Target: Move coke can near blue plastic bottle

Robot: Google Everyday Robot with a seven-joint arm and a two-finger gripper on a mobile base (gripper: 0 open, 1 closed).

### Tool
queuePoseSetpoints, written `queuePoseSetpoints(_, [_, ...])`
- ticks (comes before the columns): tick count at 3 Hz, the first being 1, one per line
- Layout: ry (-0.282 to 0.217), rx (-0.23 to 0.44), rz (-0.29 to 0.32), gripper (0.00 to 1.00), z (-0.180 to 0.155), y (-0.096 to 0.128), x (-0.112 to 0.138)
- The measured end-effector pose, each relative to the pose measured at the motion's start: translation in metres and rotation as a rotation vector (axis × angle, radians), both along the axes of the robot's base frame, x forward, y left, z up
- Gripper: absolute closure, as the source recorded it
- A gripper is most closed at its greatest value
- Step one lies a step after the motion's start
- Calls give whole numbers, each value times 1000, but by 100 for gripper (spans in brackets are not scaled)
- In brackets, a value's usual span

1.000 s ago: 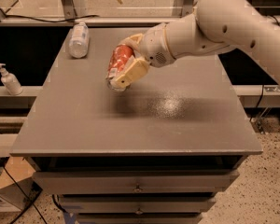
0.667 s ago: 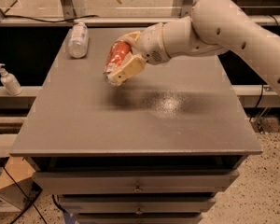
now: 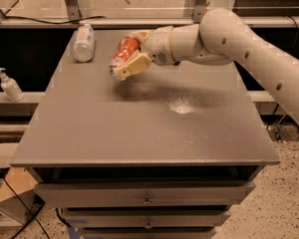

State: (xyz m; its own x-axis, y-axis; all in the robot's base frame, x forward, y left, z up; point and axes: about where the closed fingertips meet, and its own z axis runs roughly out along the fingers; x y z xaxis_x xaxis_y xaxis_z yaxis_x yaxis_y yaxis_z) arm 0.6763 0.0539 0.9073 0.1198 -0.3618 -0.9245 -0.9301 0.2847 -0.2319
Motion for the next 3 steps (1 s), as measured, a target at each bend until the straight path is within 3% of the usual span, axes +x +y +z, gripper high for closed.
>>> queuePoseSetpoints(2, [-20, 114, -12, 100, -17, 37, 57])
queuePoseSetpoints(3, [-10, 141, -11, 83, -26, 55, 75])
